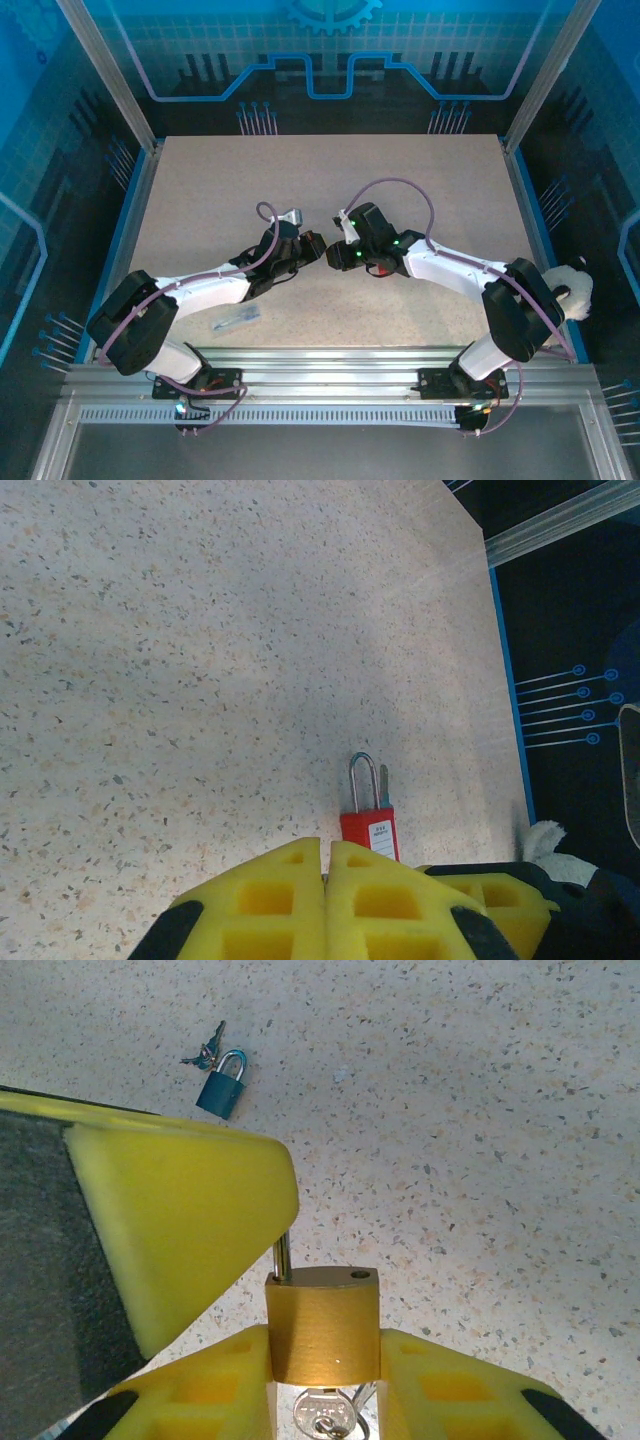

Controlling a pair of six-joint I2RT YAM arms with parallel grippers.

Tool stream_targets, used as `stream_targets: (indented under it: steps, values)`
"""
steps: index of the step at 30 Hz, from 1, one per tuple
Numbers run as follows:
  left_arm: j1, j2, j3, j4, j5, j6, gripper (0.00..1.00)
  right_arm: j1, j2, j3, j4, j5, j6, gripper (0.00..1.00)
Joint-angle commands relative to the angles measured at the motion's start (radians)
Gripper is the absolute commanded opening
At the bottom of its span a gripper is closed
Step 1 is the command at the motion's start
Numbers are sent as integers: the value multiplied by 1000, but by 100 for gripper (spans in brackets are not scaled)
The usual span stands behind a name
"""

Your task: Lock with the key

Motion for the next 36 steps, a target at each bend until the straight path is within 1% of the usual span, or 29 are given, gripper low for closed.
stream_targets:
  steps: [1, 15, 23, 36]
  values:
    - [3, -26, -15, 46, 33, -18, 0, 16, -28, -9, 17, -11, -21, 28]
    - [6, -30, -21, 51, 48, -22, 0, 15, -28, -14, 28, -28, -20, 37]
    - [10, -37, -32, 63, 59, -32, 0, -1, -30, -25, 51, -64, -1, 37]
    - [10, -44, -41, 90, 86, -59, 0, -10, -28, -35, 69, -77, 12, 28]
